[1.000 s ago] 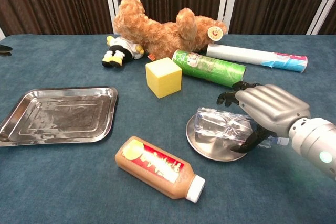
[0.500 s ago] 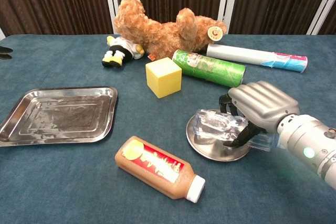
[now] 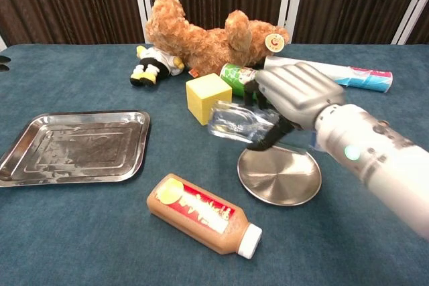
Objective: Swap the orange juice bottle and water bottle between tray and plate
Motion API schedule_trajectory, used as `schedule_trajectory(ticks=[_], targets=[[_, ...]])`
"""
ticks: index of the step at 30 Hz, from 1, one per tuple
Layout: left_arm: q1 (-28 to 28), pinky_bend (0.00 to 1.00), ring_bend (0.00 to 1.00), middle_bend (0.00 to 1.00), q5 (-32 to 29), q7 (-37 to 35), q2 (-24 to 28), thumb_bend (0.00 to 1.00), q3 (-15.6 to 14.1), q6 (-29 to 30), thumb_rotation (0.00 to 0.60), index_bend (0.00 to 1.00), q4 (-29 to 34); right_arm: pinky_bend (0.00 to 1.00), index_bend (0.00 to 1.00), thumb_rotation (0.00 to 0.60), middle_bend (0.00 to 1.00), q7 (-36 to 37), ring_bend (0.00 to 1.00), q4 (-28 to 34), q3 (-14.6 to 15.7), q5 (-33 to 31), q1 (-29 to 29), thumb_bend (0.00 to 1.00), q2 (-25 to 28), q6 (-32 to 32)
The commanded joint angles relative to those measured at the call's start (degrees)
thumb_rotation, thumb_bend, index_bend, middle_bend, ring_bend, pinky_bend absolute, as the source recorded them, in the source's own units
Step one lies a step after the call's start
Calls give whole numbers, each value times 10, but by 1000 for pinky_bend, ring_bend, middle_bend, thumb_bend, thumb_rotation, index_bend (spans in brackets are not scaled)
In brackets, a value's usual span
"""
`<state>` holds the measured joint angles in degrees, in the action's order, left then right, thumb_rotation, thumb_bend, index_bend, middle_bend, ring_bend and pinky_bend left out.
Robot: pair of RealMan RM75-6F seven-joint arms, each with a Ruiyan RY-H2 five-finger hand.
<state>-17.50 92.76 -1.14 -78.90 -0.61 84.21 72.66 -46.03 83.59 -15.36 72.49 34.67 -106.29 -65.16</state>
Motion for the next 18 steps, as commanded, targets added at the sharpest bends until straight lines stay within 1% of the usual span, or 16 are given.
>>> schedule_trajectory(ticks=[1,5,9,13,16,18], targets=[[1,87,29,123,1,2,0,375,1,1,600,0,1,881,915,600,832,-65,759,-22,-53,-35,68,345,-48,20],[2,86,28,123,1,1,1,374,3,0,600,0,1,880,915,600,832,-88,759,-100,-69,-42,122,345,-93,35],[2,86,28,123,-2,-1,3,374,5,-4,600,0,0,873,915,600,832,-82,759,-174,-67,-37,156,345,-127,42],[2,86,28,123,-3,-3,3,374,7,-6,600,0,-2,868,915,600,832,-33,759,-233,-63,-38,169,345,-152,53],[1,85,28,123,-4,-5,5,374,6,-12,600,0,0,864,915,600,832,5,759,-259,-67,-51,174,345,-170,66],[2,84,28,123,-6,-3,6,374,7,-13,600,0,2,859,915,600,832,25,759,-287,-66,-44,184,345,-182,65]])
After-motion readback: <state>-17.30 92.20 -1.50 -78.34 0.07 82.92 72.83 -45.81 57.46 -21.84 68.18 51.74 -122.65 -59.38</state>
